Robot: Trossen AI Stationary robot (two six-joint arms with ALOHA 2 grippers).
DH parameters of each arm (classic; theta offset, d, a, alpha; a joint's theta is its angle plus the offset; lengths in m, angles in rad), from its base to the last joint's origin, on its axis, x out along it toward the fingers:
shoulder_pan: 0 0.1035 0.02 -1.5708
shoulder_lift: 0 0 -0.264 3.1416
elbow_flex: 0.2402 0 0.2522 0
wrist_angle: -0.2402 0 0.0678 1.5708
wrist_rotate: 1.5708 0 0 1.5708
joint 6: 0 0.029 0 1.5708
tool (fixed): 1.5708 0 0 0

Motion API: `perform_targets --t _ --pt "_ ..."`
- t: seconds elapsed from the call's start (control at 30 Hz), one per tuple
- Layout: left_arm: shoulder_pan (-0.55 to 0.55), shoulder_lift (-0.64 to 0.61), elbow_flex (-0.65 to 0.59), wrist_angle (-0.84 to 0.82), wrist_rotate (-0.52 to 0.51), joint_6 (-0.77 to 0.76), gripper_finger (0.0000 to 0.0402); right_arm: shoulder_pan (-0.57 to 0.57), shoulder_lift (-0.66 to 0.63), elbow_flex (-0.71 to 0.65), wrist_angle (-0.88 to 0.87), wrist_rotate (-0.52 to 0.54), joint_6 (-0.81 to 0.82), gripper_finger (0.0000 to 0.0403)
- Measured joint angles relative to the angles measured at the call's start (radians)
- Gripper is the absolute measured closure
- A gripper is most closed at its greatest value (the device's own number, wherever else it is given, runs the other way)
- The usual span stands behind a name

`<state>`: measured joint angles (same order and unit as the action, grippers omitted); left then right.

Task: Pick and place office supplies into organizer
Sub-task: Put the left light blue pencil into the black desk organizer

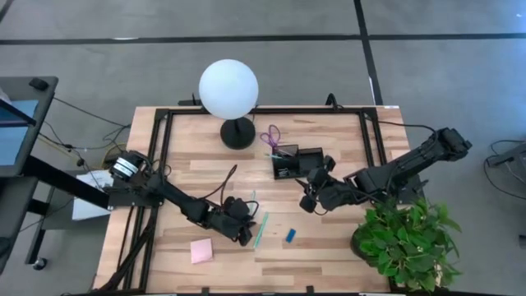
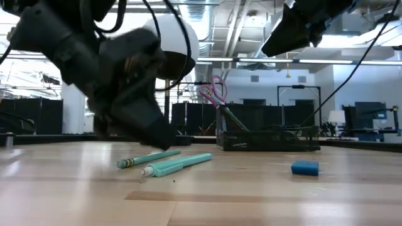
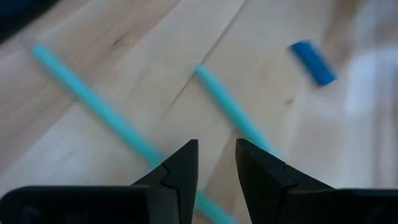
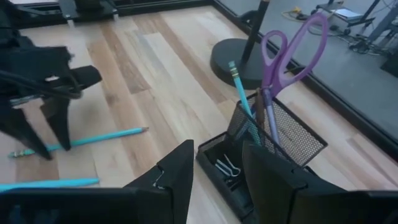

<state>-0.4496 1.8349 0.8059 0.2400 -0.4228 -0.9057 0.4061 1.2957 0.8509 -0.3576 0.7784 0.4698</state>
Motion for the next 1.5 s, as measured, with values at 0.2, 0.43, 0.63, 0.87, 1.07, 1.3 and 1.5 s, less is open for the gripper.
perform_targets --t 0.2,0.43,0.63,0.87,1.07,1.3,1.5 --pt "0.0 -0.016 0.002 -0.153 -0.001 -0.043 0.0299 0.006 0.0 0.0 0.0 0.0 0.0 0.0272" --pt "0.023 -0.028 0.003 -0.221 0.0 0.027 0.0299 0.006 0.0 0.0 0.001 0.002 0.001 0.0272" --pt "0.027 -0.126 0.056 -0.422 -0.023 0.176 0.0299 0.006 0.0 0.0 0.0 0.003 0.001 0.0272" --pt "-0.006 -0.383 0.101 -0.742 -0.222 0.144 0.0299 0.006 0.0 0.0 -0.002 0.004 0.001 0.0272" --pt "-0.131 -0.578 -0.033 -0.774 -0.298 0.096 0.0299 0.006 0.0 0.0 -0.008 0.004 0.001 0.0272" --pt "-0.283 -0.524 -0.383 -0.162 -0.415 -0.045 0.0299 0.006 0.0 0.0 -0.006 -0.004 0.001 0.0272" --pt "-0.307 -0.351 -0.428 0.058 -0.41 0.093 0.0299 0.006 0.0 0.0 -0.001 -0.016 0.001 0.0272"
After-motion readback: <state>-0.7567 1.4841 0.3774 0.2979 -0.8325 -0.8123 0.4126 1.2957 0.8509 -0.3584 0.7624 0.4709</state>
